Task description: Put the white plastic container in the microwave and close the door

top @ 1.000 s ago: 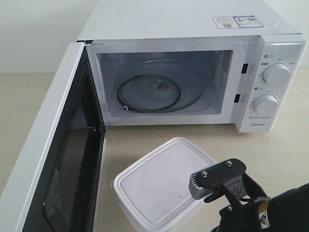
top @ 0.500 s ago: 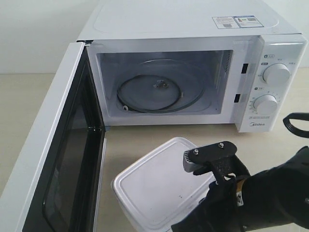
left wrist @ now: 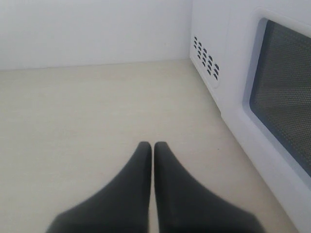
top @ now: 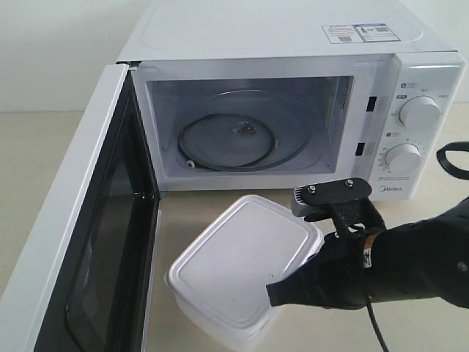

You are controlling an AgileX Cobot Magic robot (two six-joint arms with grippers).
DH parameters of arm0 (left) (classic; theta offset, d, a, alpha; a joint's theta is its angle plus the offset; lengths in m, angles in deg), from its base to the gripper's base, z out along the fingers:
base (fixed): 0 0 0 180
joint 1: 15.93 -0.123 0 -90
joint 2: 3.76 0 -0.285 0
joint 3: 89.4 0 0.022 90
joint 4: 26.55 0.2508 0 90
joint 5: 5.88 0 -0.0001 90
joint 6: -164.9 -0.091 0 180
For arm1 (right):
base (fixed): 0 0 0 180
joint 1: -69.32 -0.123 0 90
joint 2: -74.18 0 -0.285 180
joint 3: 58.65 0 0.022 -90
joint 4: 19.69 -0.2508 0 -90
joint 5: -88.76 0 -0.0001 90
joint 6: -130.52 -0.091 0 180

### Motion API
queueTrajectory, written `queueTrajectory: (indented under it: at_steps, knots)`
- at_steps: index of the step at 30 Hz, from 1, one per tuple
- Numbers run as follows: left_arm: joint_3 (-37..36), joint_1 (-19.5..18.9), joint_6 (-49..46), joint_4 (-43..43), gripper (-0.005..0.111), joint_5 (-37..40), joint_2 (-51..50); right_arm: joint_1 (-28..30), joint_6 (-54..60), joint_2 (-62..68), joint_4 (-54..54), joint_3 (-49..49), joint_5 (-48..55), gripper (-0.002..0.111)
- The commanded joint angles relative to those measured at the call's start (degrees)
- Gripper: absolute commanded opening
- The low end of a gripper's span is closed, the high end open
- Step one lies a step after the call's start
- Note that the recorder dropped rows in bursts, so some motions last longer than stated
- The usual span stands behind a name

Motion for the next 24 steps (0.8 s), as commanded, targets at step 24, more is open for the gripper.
queueTrajectory:
  at_steps: [24]
  knots:
    - [-0.17, -0.18, -0.23, 0.08, 0.004, -0.21, 0.13, 8.44, 2.11, -11.14, 1.63, 5.67, 16.58, 0.0]
